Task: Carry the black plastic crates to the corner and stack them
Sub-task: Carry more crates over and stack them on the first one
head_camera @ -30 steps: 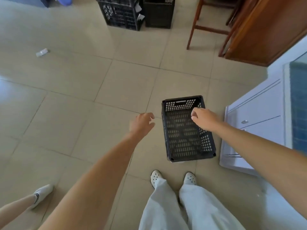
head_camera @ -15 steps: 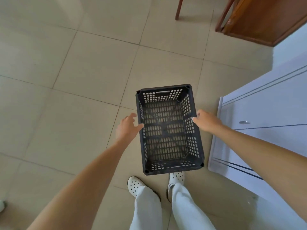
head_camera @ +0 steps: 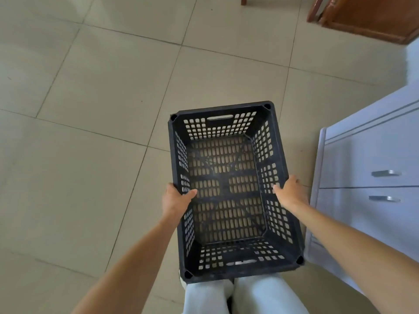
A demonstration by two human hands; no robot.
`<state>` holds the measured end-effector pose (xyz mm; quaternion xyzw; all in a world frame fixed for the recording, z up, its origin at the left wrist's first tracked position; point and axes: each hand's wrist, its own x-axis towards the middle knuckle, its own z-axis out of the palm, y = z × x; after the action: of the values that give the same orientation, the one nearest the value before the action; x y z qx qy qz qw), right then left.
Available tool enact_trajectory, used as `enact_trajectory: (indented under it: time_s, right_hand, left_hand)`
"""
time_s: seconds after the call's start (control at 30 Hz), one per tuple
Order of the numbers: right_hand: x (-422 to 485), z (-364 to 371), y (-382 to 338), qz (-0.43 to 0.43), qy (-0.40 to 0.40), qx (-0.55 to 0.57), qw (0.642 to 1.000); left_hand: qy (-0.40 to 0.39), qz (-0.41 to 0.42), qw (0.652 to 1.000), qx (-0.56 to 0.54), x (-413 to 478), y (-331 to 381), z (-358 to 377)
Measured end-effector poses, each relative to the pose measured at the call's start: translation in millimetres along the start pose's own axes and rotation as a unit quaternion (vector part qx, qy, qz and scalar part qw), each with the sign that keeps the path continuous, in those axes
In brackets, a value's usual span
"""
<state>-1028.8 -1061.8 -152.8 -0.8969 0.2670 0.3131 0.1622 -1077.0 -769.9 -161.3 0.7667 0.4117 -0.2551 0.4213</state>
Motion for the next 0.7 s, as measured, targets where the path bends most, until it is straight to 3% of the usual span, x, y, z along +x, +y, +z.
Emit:
enact_trajectory:
  time_s: [0.3, 0.5, 0.7]
  right_hand:
    - [-41, -86, -73, -0.033, -0.015, -0.022, 0.999]
    - [-120, -197, -175, -0.133, -0.013, -0.104, 0.986]
    - [-212, -277, -300, -0.241, 0.009, -0.231, 0.942]
  left_hand:
    - [0.033, 0.022, 0.997, 0.070, -47, 67, -104]
    - [0.089, 0.031, 0.993, 0.065, -115, 131, -235]
    - [0.160, 0.045, 0.986, 0.025, -169, 154, -364]
